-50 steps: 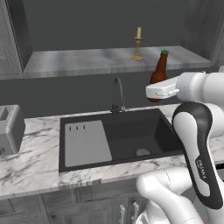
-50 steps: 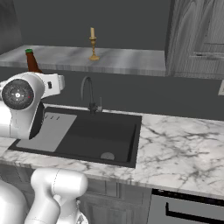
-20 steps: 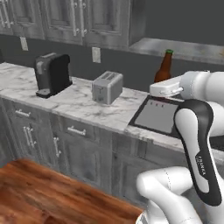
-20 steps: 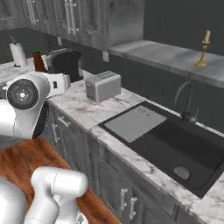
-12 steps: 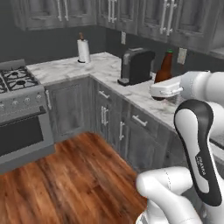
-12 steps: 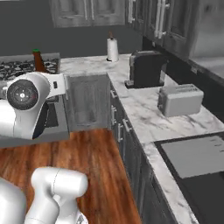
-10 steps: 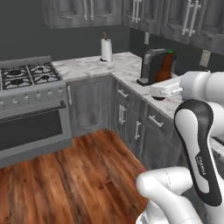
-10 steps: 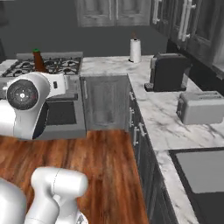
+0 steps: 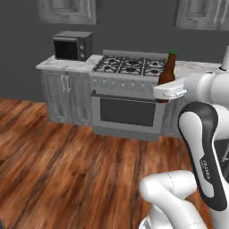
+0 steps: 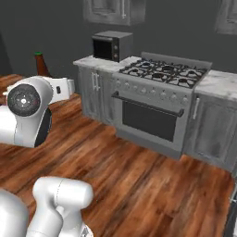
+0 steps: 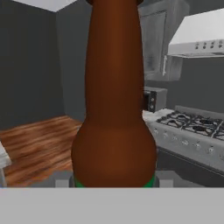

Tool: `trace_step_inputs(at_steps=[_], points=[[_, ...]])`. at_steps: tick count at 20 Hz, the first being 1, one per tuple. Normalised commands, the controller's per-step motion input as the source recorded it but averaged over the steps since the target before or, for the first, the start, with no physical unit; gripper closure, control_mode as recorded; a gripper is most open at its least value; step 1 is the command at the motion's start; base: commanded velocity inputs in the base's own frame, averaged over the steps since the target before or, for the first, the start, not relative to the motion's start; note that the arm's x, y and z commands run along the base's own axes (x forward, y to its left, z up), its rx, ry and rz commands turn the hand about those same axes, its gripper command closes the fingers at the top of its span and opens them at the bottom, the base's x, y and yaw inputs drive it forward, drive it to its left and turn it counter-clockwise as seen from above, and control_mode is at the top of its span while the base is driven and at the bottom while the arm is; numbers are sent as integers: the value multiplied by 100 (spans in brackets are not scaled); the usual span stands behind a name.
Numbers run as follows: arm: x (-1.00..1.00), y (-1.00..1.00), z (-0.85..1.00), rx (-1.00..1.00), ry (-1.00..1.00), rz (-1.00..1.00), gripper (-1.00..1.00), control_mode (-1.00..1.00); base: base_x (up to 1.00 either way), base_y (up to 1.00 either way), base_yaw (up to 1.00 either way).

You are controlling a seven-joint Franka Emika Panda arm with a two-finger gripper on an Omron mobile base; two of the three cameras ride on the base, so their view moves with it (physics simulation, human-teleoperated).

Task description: Get the candle and the beer from the cabinet and move them to the dining counter.

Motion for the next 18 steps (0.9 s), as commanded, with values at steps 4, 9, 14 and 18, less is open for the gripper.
trace_step_inputs(at_steps=[4,9,14,18], points=[[0,0,0,0,0,0,100,100,0,0,98],[0,0,0,0,0,0,100,100,0,0,95],[0,0,0,0,0,0,100,100,6,0,90],[0,0,0,0,0,0,100,100,13,0,84]])
